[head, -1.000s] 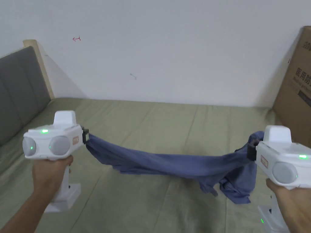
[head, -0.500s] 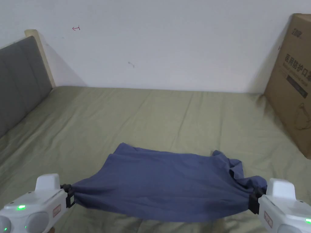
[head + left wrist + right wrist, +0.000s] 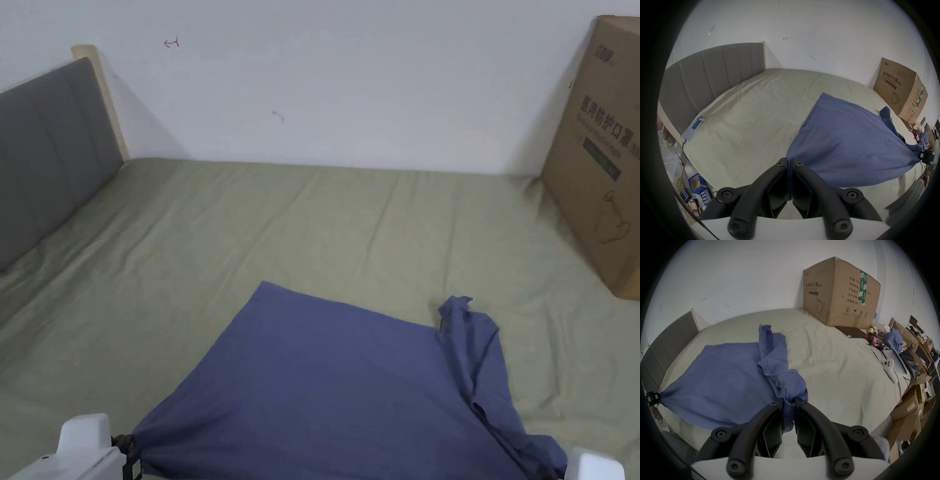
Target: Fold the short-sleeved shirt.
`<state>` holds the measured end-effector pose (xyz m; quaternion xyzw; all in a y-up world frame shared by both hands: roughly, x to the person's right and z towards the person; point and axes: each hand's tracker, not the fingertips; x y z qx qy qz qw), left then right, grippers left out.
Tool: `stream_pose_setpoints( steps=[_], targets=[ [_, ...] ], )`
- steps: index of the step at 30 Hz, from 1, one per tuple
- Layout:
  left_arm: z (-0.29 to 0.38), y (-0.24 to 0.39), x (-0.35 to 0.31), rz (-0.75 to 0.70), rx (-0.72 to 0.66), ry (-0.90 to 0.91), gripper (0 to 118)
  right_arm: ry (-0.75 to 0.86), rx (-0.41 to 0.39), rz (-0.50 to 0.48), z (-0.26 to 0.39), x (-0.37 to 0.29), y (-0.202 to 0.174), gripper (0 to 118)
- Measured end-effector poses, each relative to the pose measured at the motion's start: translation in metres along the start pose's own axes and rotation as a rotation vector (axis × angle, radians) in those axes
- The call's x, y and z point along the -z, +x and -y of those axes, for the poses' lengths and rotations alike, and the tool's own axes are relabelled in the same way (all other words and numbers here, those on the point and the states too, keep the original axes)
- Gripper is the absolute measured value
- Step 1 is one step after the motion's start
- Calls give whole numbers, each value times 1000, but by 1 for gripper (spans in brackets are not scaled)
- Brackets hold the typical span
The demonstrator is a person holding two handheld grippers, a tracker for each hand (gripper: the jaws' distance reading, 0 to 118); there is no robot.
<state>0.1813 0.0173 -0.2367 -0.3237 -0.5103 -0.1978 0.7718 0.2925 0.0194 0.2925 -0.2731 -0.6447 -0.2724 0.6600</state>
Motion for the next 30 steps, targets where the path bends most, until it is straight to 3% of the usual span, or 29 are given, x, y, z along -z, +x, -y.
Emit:
stream_pose_setpoints(
  steps=[11,12,13,15,16,18,19,25,30],
  targets=[
    [36,8,44,-65,37,-280,3,-232,-11,22,34,58,9,13],
    [35,7,45,-62,28,-279,12,-226,-8,20,32,56,10,20],
    [31,8,44,-59,20,-276,29,-217,-6,20,29,51,11,38],
    [20,11,35,-60,-20,-263,75,-180,-30,21,17,31,3,74],
    [11,12,27,-39,-48,-228,93,-142,-39,17,9,24,3,84],
    [-9,17,13,-11,-89,-148,98,-56,-38,-7,-14,4,1,85],
    [-22,22,3,9,-106,-85,106,-2,-46,-21,-27,-8,-1,86],
    [-103,55,-67,129,-104,249,107,337,-85,-35,-106,-86,-21,86],
    [-136,84,-108,155,-41,499,107,538,-93,-14,-132,-129,-31,86]
  ],
)
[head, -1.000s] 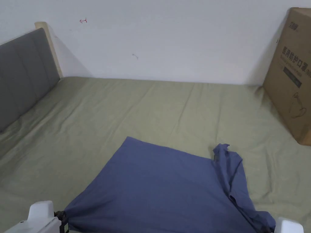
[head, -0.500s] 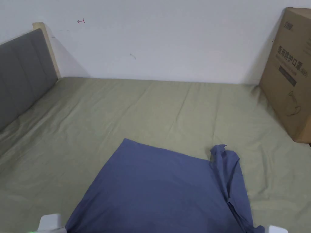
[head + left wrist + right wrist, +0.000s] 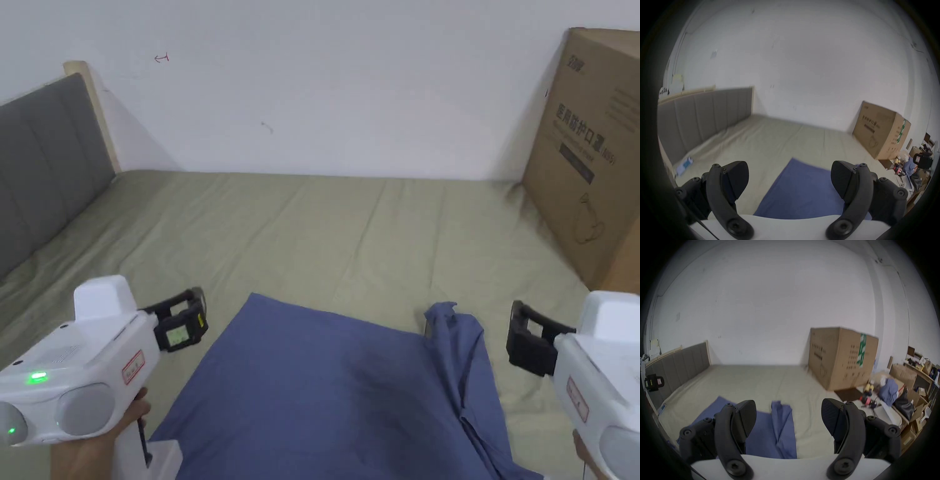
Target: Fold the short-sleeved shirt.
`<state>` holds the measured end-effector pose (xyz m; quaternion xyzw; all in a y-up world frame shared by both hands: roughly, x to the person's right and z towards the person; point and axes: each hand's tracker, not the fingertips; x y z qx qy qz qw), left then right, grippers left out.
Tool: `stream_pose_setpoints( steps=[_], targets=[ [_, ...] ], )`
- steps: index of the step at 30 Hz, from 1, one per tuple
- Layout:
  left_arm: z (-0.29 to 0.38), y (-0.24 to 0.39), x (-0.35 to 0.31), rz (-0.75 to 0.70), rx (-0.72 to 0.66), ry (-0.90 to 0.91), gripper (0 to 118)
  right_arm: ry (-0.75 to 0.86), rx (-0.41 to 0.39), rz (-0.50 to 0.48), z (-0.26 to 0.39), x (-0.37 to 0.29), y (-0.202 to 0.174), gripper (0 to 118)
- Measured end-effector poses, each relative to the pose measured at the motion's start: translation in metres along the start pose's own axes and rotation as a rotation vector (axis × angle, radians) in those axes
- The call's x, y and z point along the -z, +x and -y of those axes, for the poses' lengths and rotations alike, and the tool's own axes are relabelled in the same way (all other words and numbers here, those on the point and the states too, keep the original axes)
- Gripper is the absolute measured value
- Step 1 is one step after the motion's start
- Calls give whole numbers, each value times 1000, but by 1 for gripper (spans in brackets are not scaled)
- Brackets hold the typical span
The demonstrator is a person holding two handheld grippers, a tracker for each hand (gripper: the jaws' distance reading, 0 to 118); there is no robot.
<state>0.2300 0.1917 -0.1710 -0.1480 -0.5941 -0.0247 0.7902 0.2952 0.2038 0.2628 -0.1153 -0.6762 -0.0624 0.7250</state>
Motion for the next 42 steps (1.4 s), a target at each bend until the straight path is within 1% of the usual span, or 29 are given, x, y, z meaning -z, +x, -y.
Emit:
stream_pose_setpoints(
  steps=[2,3,4,5,6,7,8,9,10,11,12,14,19,21,27,30,32,33,34,35,36,37,38,42],
  targets=[
    [-5,9,-1,2,21,64,105,48,-6,9,-7,-8,-3,86],
    [-6,13,-2,1,33,88,102,71,-19,12,-8,-11,-5,85],
    [-7,17,-3,7,42,110,91,89,-30,24,-10,-13,-7,83],
    [-7,22,-3,9,58,113,78,93,-40,30,-10,-15,-9,80],
    [-5,24,-2,10,66,121,58,98,-43,28,-10,-17,-10,74],
    [-3,27,-1,13,73,128,22,113,-46,26,-10,-19,-11,58],
    [-1,30,0,13,78,133,0,122,-50,26,-9,-19,-12,37],
    [0,32,2,10,73,130,0,126,-53,27,-9,-19,-13,10],
    [0,32,5,16,69,120,0,136,-61,32,-8,-19,-15,0],
    [-1,31,9,77,62,86,0,143,-72,51,-7,-20,-15,0],
    [-1,33,12,91,59,65,0,152,-70,45,-7,-18,-14,0],
    [2,34,20,69,76,52,0,141,-68,35,-8,-14,-13,0],
    [0,36,60,95,101,-43,0,121,-53,37,-10,6,-10,0],
    [-1,35,89,116,102,-109,0,108,-49,36,-11,20,-10,0],
    [6,31,208,135,150,-313,0,67,-48,40,-10,68,-11,0],
    [20,27,269,155,131,-426,0,41,-49,48,-7,96,-12,0],
    [35,27,308,137,167,-494,0,21,-46,51,-4,115,-12,0],
    [41,27,323,128,181,-526,2,12,-47,55,-2,123,-12,0],
    [49,26,340,113,175,-539,16,4,-52,61,0,133,-11,0],
    [57,25,359,98,170,-577,38,-3,-55,69,2,142,-11,0],
    [64,23,372,90,147,-620,70,-11,-56,74,5,149,-11,0],
    [72,20,388,77,128,-674,99,-25,-58,83,8,158,-11,0],
    [82,18,403,56,120,-720,109,-35,-56,89,11,166,-10,0],
    [107,14,434,31,135,-736,108,-75,-51,105,24,190,-8,0]
  ],
)
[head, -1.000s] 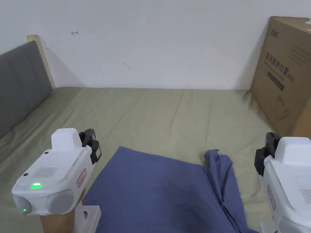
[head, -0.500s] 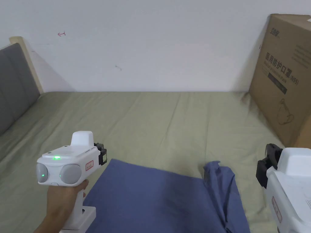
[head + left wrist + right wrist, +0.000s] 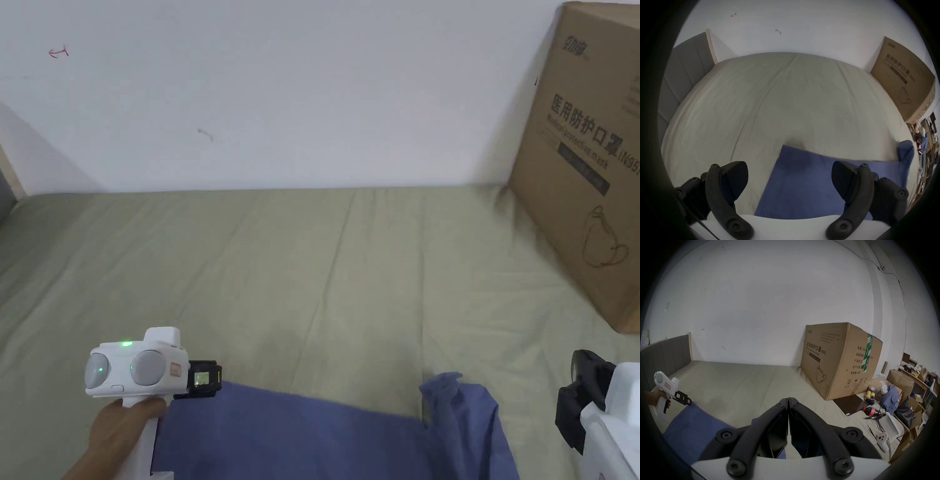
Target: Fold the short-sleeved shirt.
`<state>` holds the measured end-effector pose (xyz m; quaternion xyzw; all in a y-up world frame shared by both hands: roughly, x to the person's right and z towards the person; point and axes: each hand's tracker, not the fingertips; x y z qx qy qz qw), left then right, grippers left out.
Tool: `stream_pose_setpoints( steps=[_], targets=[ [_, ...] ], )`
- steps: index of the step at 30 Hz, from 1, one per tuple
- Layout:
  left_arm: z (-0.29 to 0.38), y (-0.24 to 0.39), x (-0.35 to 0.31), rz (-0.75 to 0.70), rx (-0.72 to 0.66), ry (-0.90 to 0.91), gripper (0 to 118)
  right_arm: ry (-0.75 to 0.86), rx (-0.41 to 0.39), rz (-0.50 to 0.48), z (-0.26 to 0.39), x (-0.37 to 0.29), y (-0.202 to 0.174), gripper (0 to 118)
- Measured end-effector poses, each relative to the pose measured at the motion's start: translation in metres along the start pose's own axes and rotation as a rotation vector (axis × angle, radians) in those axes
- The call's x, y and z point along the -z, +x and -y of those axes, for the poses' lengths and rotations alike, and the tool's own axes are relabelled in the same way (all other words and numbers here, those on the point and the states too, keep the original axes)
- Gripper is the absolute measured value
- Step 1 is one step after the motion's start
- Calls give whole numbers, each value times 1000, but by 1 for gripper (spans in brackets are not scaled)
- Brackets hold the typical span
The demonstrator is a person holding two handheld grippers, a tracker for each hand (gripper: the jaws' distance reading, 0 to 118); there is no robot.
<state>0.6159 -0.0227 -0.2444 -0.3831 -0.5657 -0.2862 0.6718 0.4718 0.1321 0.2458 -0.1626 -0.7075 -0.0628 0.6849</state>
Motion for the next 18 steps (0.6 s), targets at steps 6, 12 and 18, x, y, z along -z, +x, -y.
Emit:
stream_pose_setpoints(
  steps=[6,12,18],
  targets=[
    [1,9,38,-15,66,-80,71,-58,-20,13,16,19,3,0],
    [0,17,26,-13,88,-51,14,-128,8,9,26,29,13,0],
    [4,18,-21,26,69,88,1,-364,85,-99,38,76,17,25]
  ],
)
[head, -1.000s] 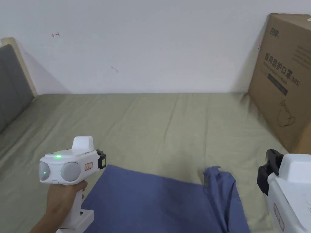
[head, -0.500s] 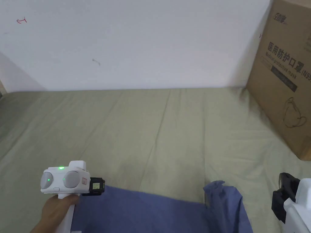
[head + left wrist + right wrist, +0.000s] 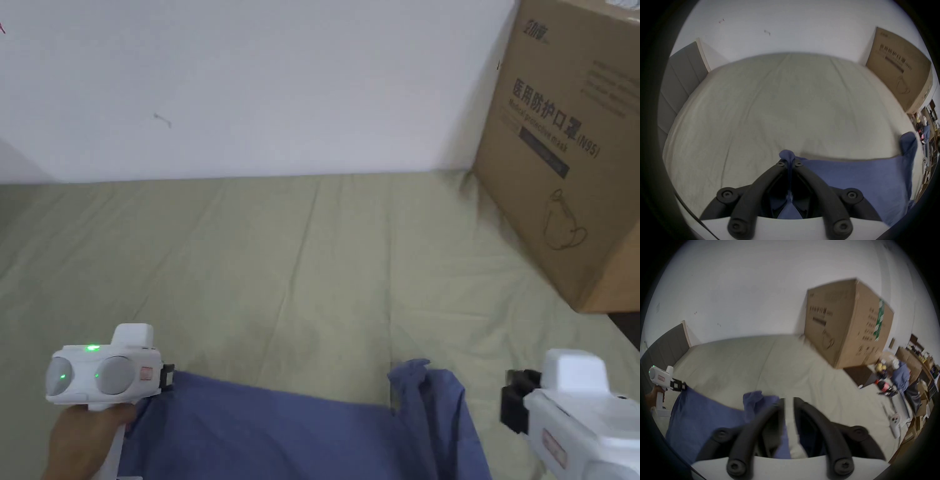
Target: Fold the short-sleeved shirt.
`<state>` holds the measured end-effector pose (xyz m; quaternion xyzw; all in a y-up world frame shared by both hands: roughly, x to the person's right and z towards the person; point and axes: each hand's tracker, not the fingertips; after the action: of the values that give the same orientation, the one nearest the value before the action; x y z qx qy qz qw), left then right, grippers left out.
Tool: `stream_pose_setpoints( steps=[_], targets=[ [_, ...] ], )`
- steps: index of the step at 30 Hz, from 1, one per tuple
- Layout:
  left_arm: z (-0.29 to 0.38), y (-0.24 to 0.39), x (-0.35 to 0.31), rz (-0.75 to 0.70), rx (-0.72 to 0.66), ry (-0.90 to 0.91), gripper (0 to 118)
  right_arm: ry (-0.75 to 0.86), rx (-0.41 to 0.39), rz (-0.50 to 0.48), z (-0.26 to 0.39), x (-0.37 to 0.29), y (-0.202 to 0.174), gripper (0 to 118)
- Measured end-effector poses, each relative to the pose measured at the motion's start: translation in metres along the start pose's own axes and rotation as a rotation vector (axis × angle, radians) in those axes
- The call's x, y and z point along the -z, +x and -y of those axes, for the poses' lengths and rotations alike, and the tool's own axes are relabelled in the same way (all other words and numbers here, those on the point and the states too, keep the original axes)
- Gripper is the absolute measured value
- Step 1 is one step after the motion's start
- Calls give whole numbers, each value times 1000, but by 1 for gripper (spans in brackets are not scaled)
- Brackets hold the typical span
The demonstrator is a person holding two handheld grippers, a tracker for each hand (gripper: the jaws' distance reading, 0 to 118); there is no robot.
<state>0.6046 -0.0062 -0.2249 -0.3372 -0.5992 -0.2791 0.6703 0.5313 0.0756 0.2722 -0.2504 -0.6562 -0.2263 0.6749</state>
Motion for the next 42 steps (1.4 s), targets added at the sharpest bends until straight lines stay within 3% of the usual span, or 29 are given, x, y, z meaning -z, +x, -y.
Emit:
stream_pose_setpoints(
  steps=[1,2,3,7,9,12,15,16,20,28,34,42],
  targets=[
    [-1,-2,-12,20,-6,20,1,-44,9,-27,1,12,0,62],
    [-2,-2,-25,30,1,30,1,-84,3,-34,2,23,-1,87],
    [-2,-4,-37,44,9,41,1,-121,1,-39,5,34,-4,101],
    [-4,-8,-71,59,23,71,0,-202,-109,31,20,76,-17,104],
    [-3,-9,-82,67,33,77,0,-273,-147,15,33,99,-18,97],
    [-2,-9,-92,73,42,91,0,-348,-140,18,47,122,-20,72],
    [0,-10,-94,78,38,92,0,-401,-132,-6,58,139,-19,15],
    [1,-10,-95,76,36,92,0,-396,-135,-21,54,128,-22,4],
    [9,-14,-97,70,15,92,0,-341,-135,-11,52,100,-27,4],
    [29,-31,-133,34,-71,129,0,-57,-100,-60,-1,-5,-11,3],
    [27,-49,-204,15,-137,254,0,146,-137,-87,-55,-79,2,3],
    [-29,-68,-326,-45,-139,469,0,391,-172,-122,-139,-167,-23,3]
  ],
)
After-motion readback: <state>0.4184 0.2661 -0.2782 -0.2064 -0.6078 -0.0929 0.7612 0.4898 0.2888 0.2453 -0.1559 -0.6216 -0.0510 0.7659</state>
